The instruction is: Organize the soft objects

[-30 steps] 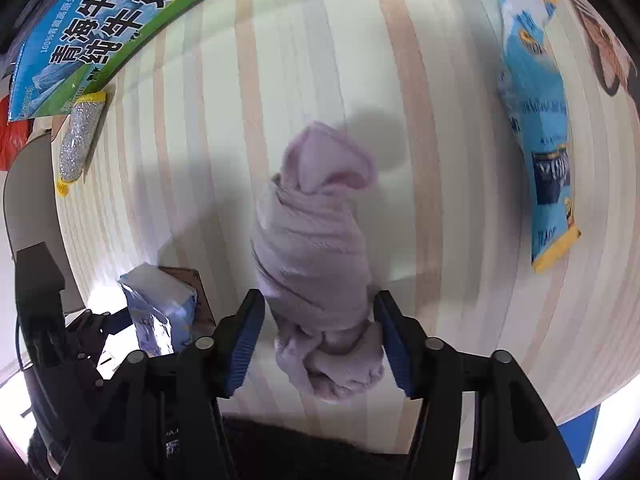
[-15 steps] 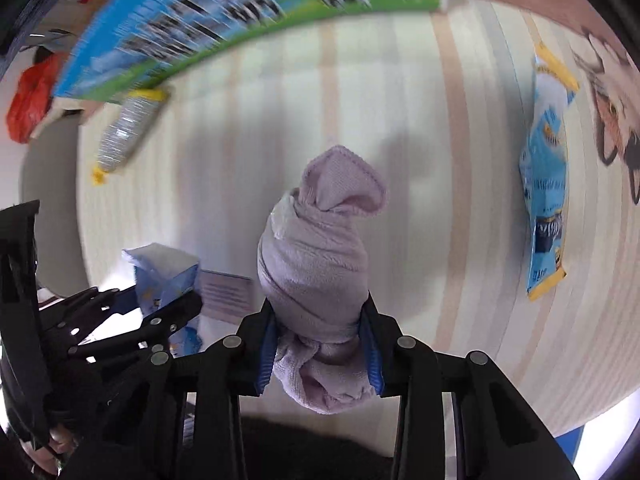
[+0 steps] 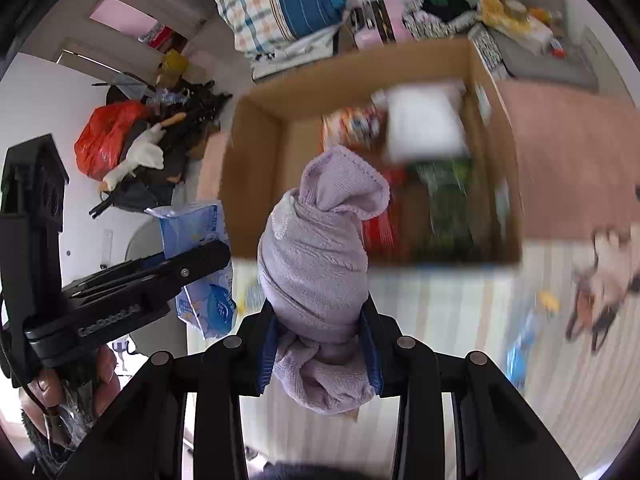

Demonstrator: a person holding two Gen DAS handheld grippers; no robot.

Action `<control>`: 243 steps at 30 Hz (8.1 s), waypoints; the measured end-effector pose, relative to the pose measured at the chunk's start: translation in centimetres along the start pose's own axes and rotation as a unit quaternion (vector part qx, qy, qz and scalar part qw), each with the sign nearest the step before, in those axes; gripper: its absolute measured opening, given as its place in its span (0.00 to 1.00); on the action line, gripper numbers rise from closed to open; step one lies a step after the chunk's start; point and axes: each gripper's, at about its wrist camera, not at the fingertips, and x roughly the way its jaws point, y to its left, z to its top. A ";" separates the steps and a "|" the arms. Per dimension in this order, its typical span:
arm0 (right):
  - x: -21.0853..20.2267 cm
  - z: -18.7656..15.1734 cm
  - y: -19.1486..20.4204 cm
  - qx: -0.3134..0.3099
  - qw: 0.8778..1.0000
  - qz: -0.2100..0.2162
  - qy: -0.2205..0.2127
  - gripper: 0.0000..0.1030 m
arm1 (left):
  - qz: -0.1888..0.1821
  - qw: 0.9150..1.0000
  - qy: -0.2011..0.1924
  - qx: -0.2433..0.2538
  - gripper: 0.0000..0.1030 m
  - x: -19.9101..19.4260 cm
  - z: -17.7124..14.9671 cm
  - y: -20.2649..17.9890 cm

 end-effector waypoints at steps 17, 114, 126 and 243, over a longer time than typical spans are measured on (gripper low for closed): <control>16.3 6.4 1.0 0.000 0.995 -0.030 0.090 0.39 | 0.038 0.988 0.150 -0.015 0.48 12.1 4.5 4.1; 12.6 -10.6 -14.6 0.091 0.969 -0.212 0.086 0.31 | 0.067 0.992 0.104 -0.007 0.48 18.7 -13.1 2.8; 13.7 -14.3 -12.1 0.014 0.976 -0.157 0.150 0.26 | 0.049 0.990 0.129 -0.020 0.48 19.4 -20.5 1.3; -22.2 -9.7 6.0 -0.055 0.953 -0.206 -0.216 1.00 | 0.044 0.976 -0.209 0.028 1.00 -20.5 -16.0 -6.1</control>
